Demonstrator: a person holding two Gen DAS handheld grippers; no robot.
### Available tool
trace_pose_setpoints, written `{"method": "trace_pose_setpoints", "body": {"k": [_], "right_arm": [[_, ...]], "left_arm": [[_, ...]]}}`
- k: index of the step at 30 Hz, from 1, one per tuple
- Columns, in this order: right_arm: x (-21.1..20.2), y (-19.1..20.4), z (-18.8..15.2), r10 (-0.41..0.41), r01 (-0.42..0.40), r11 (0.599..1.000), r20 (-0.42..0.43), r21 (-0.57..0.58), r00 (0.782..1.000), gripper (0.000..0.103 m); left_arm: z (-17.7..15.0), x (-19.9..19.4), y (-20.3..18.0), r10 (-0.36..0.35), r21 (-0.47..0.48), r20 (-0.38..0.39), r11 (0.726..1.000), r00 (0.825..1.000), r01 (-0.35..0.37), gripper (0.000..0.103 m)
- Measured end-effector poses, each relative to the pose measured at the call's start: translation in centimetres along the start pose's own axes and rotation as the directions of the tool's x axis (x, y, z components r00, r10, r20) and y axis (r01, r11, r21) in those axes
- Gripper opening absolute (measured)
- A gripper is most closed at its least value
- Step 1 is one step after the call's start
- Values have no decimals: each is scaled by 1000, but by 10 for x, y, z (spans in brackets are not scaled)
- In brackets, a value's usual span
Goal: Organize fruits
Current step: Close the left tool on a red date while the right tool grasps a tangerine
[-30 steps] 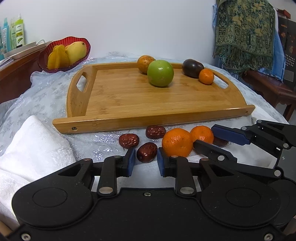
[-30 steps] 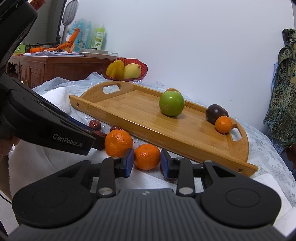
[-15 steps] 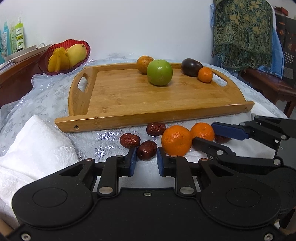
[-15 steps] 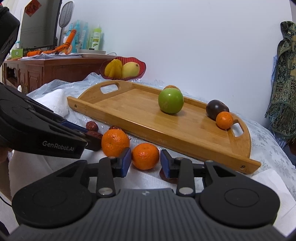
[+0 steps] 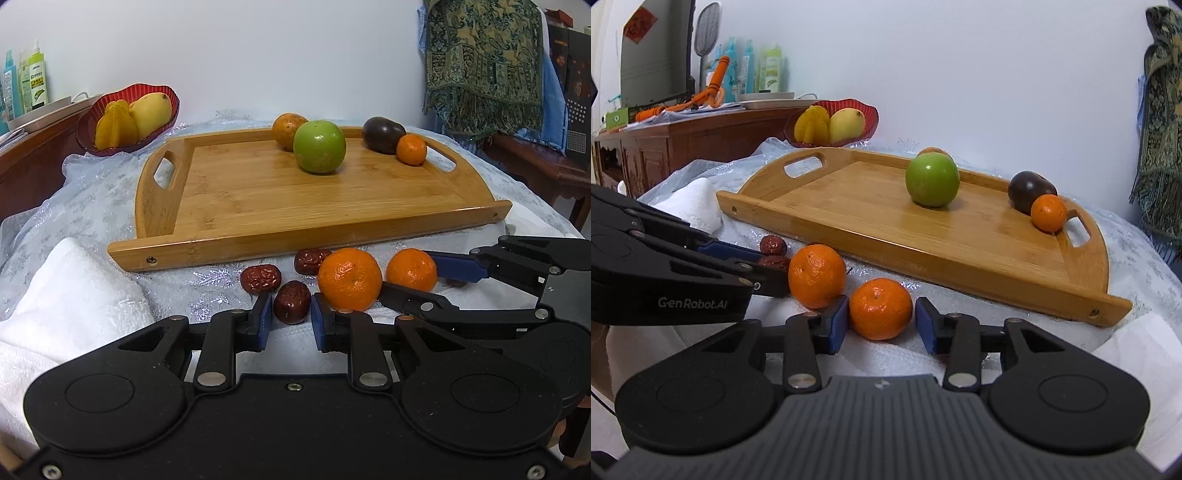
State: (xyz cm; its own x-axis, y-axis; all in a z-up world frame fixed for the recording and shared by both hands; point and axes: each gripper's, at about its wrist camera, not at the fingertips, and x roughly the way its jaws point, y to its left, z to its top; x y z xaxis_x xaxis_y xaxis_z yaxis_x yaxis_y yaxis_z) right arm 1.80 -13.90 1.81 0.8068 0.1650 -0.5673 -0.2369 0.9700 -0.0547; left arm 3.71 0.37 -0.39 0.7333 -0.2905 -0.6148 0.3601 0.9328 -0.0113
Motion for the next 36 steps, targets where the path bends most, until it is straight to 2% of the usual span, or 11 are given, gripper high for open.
{"method": "trace_pose_setpoints", "body": {"k": [11, 19, 36], "right_arm": [[-1, 0, -1, -2, 2, 1000, 5, 9, 1000, 59], [-4, 3, -1, -4, 4, 1000, 21, 2, 1000, 41], [-20, -6, 3, -46, 41, 998, 107, 47, 993, 40]], "left_arm": [[-2, 0, -2, 8, 5, 6, 1000, 1000, -8, 22], [-1, -4, -3, 15, -2, 12, 1000, 1000, -15, 20], [12, -23, -7, 20, -18, 70, 1000, 997, -19, 20]]}}
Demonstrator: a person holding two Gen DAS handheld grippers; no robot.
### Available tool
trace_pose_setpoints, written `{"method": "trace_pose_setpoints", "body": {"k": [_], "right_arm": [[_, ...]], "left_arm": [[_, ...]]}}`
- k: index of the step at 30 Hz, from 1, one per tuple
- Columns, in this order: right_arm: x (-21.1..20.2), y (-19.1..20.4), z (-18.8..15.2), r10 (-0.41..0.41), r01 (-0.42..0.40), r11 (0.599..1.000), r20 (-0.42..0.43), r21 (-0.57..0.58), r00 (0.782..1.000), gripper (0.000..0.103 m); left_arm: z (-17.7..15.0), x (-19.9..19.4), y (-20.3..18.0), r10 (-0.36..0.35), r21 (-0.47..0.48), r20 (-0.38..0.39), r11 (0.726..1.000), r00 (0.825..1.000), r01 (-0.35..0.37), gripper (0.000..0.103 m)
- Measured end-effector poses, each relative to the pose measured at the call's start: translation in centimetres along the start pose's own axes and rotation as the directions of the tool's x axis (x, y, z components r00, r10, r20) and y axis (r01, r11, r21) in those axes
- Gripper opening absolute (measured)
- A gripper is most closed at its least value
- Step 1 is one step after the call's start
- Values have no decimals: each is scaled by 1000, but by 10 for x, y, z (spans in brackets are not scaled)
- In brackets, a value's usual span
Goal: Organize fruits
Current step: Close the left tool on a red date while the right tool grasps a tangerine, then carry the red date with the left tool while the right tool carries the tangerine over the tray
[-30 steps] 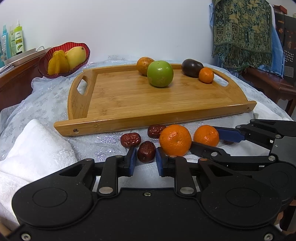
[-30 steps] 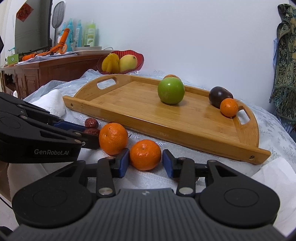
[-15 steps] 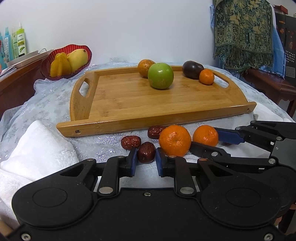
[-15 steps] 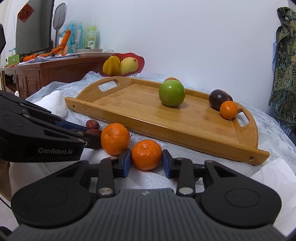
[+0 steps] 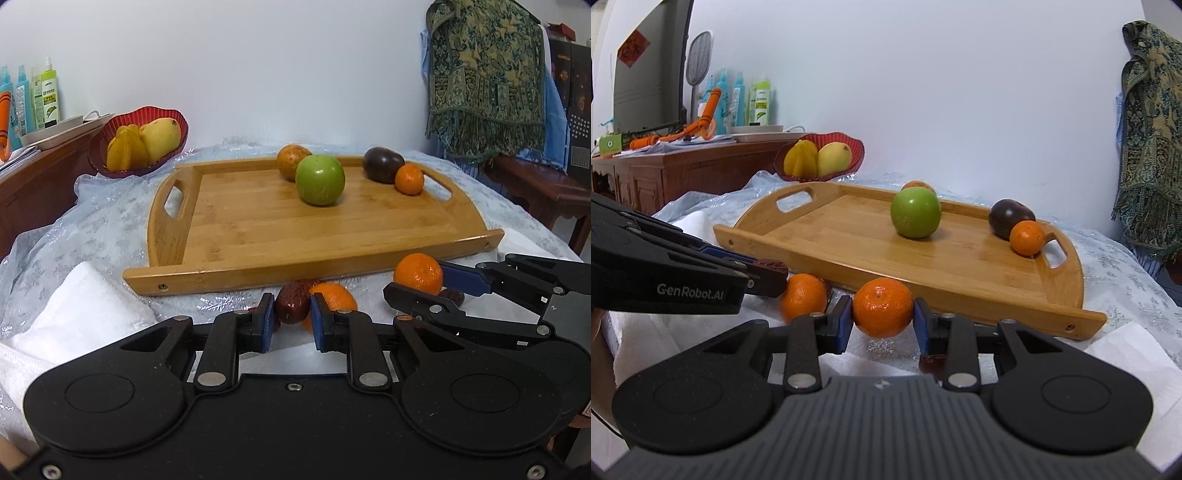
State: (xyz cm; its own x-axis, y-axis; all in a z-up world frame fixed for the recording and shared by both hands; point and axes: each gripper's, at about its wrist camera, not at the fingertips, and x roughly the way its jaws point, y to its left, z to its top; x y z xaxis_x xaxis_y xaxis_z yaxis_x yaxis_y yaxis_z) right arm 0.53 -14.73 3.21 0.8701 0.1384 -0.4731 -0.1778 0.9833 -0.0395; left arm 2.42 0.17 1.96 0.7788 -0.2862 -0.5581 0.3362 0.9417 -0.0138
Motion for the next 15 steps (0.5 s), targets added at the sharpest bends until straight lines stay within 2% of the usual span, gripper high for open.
{"method": "trace_pose_setpoints", "body": {"k": [15], "right_arm": [[0, -20, 12, -80, 79, 995, 30, 54, 996, 40]], "left_arm": [[17, 4, -13, -30, -10, 37, 999, 999, 30, 20]]}}
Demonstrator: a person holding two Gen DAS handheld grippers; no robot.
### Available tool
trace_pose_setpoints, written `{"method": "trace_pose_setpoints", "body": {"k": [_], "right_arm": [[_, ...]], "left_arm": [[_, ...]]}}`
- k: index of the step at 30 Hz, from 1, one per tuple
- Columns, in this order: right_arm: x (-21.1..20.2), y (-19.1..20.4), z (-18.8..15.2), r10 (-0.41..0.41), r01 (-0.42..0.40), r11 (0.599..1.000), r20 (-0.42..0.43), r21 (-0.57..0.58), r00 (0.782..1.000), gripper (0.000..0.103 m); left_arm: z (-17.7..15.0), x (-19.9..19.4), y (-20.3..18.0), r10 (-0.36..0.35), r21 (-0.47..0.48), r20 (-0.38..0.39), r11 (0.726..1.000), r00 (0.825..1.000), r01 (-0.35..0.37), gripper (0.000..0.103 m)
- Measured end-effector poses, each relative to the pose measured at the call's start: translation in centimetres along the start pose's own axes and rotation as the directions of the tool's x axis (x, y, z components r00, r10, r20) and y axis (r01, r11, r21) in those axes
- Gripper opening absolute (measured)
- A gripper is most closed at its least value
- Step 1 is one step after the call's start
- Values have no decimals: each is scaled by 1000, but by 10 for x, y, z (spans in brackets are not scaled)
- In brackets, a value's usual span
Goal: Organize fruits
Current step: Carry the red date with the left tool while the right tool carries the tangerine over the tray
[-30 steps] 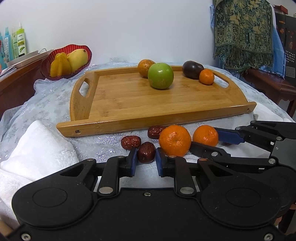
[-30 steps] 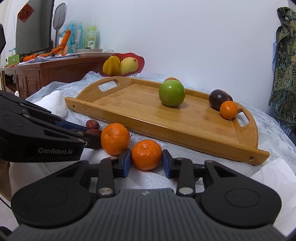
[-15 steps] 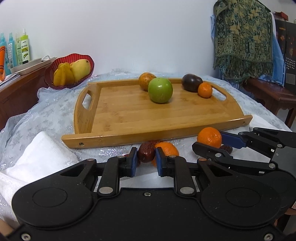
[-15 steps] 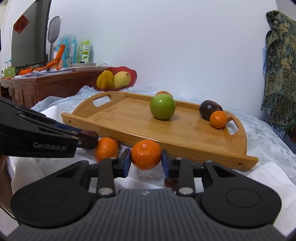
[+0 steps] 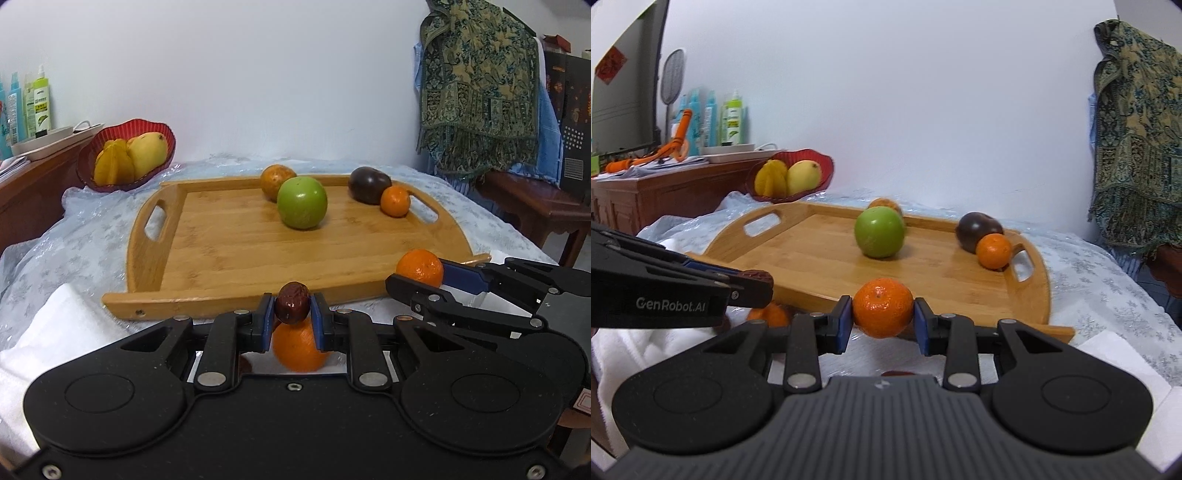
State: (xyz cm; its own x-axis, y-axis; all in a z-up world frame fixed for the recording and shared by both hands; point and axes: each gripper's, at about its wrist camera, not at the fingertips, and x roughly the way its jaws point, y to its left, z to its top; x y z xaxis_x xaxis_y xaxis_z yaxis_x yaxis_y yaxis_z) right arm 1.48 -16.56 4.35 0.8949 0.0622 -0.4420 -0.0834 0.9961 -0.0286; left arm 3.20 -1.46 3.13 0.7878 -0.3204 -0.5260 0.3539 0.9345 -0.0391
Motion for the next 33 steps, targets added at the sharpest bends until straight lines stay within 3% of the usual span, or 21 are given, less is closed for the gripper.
{"method": "trace_pose_setpoints", "body": {"k": [16, 33], "right_arm": [[18, -39, 16, -90, 90, 992, -6, 88, 996, 41], [55, -73, 32, -130, 133, 980, -31, 148, 991, 41]], "left_arm": [[28, 31, -20, -51, 7, 14, 999, 999, 51, 20], [47, 79, -15, -16, -82, -5, 997, 1000, 15, 20]]}}
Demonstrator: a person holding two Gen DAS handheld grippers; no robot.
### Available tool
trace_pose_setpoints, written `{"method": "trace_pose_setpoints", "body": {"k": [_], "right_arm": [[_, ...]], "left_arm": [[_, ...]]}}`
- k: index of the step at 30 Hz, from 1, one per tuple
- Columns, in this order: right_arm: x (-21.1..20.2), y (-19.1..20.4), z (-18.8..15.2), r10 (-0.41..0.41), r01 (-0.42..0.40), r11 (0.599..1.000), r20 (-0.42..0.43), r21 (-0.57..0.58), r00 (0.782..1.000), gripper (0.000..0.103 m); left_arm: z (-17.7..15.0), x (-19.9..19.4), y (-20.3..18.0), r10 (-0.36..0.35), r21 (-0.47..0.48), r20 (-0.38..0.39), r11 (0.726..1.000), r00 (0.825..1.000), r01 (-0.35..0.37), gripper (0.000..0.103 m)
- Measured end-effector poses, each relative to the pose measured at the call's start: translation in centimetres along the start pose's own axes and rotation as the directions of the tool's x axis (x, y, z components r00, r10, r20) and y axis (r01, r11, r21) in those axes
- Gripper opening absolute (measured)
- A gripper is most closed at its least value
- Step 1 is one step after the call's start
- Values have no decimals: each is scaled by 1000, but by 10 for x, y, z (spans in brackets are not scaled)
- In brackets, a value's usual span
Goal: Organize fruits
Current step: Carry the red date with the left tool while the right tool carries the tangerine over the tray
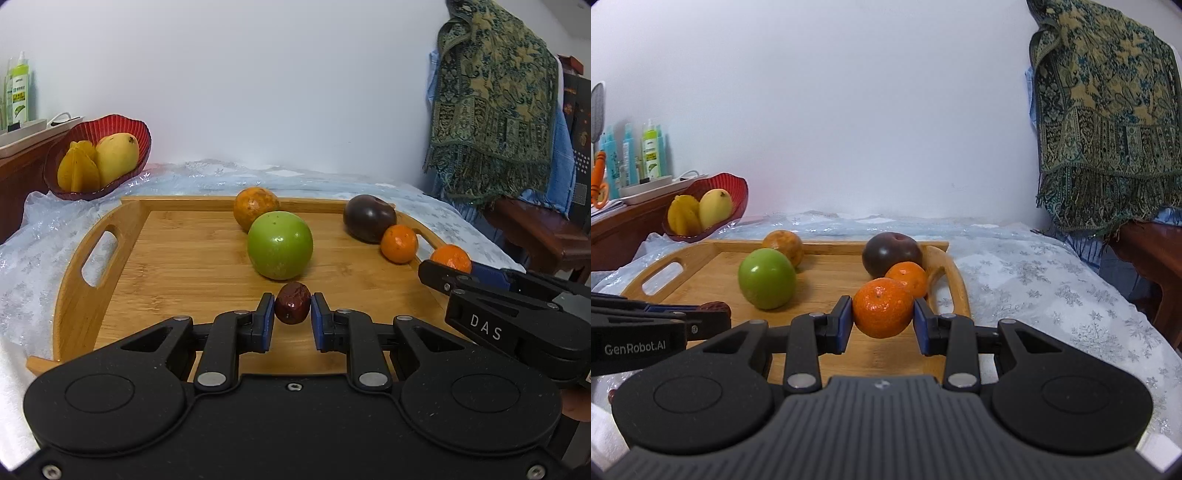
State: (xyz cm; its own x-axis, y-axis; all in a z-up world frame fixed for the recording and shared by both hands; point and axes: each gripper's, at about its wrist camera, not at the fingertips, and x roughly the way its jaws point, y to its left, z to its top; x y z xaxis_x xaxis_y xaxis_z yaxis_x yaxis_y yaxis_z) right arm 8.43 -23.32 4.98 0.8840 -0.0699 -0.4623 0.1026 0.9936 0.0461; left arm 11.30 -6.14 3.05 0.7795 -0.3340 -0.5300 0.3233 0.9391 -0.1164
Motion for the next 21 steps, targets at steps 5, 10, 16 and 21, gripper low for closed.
{"method": "trace_pose_setpoints", "body": {"k": [5, 10, 16, 21], "right_arm": [[12, -8, 2, -2, 3, 999, -32, 32, 999, 41], [21, -13, 5, -4, 6, 998, -50, 56, 999, 41], [29, -13, 5, -9, 13, 999, -67, 52, 998, 41], [34, -13, 6, -8, 12, 998, -80, 56, 997, 41]], "left_arm": [[2, 7, 0, 8, -5, 2, 1000, 1000, -8, 20], [2, 13, -1, 13, -8, -2, 1000, 1000, -13, 20], [3, 19, -2, 16, -15, -7, 1000, 1000, -17, 20], [2, 23, -4, 18, -11, -12, 1000, 1000, -18, 20]]}}
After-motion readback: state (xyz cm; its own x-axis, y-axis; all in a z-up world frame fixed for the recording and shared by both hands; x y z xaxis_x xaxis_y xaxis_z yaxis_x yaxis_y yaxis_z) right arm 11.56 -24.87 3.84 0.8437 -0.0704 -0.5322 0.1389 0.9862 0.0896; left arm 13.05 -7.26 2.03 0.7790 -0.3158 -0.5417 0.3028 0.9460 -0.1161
